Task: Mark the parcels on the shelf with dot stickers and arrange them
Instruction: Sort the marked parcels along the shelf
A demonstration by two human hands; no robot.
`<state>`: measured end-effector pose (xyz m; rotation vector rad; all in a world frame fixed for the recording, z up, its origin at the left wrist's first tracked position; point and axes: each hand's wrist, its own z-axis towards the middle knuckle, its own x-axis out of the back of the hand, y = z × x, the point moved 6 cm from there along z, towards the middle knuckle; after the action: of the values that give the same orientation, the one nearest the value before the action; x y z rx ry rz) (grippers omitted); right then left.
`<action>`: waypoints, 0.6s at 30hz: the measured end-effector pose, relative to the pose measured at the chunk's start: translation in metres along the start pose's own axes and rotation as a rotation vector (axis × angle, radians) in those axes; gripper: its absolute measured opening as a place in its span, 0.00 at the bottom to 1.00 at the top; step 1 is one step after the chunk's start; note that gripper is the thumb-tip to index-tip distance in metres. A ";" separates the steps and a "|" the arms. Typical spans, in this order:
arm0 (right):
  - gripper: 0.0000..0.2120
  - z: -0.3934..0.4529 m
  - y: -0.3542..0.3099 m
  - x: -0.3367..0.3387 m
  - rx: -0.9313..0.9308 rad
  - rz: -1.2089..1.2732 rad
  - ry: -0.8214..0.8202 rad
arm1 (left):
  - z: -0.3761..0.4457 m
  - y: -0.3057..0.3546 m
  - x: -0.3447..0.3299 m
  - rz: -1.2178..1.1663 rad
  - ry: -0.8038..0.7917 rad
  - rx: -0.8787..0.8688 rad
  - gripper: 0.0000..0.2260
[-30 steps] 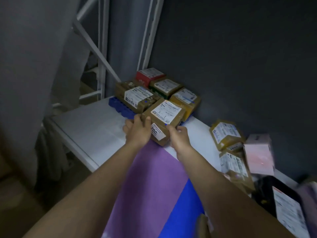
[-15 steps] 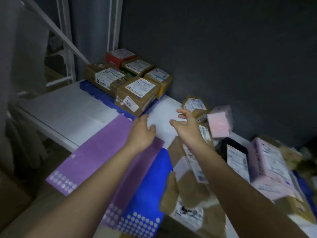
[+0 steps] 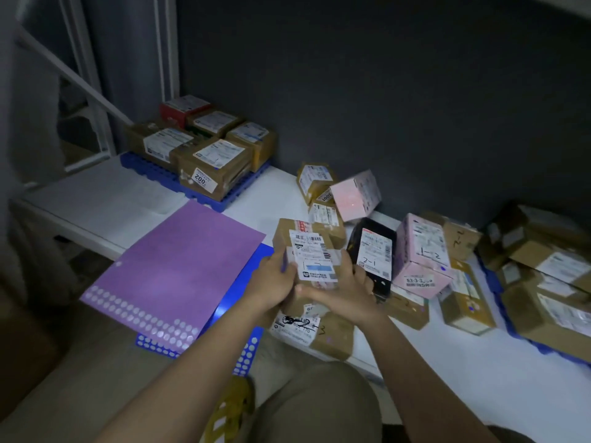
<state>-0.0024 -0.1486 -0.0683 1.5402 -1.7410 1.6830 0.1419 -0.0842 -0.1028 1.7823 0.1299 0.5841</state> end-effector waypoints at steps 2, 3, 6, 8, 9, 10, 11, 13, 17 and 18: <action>0.58 0.000 -0.004 0.000 0.031 -0.020 0.013 | -0.006 0.006 -0.004 -0.056 -0.003 0.009 0.20; 0.57 0.000 -0.006 0.000 0.045 -0.022 0.019 | -0.010 0.009 -0.006 -0.088 -0.007 0.025 0.20; 0.56 -0.006 -0.013 0.002 0.118 0.003 0.040 | -0.017 0.014 -0.011 -0.149 0.021 0.063 0.17; 0.58 -0.011 -0.017 0.003 0.160 0.065 0.036 | -0.022 0.013 -0.011 -0.126 0.072 0.125 0.14; 0.58 -0.013 -0.018 0.003 0.183 0.102 0.041 | -0.025 0.013 -0.010 -0.123 0.094 0.164 0.14; 0.58 -0.014 -0.019 0.006 0.222 0.139 0.054 | -0.026 0.013 -0.009 -0.133 0.113 0.180 0.13; 0.57 -0.015 -0.019 0.008 0.261 0.186 0.070 | -0.030 0.015 -0.007 -0.152 0.124 0.188 0.13; 0.52 -0.020 -0.020 0.017 0.330 0.323 0.120 | -0.034 0.021 0.000 -0.213 0.159 0.157 0.15; 0.37 -0.020 -0.026 0.032 0.365 0.600 0.148 | -0.041 0.041 0.023 -0.414 0.174 0.093 0.14; 0.35 -0.018 -0.031 0.034 0.381 0.638 0.151 | -0.043 0.047 0.029 -0.442 0.169 0.079 0.13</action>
<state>0.0004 -0.1426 -0.0193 0.9774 -2.0499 2.4782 0.1375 -0.0491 -0.0425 1.7052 0.6536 0.4104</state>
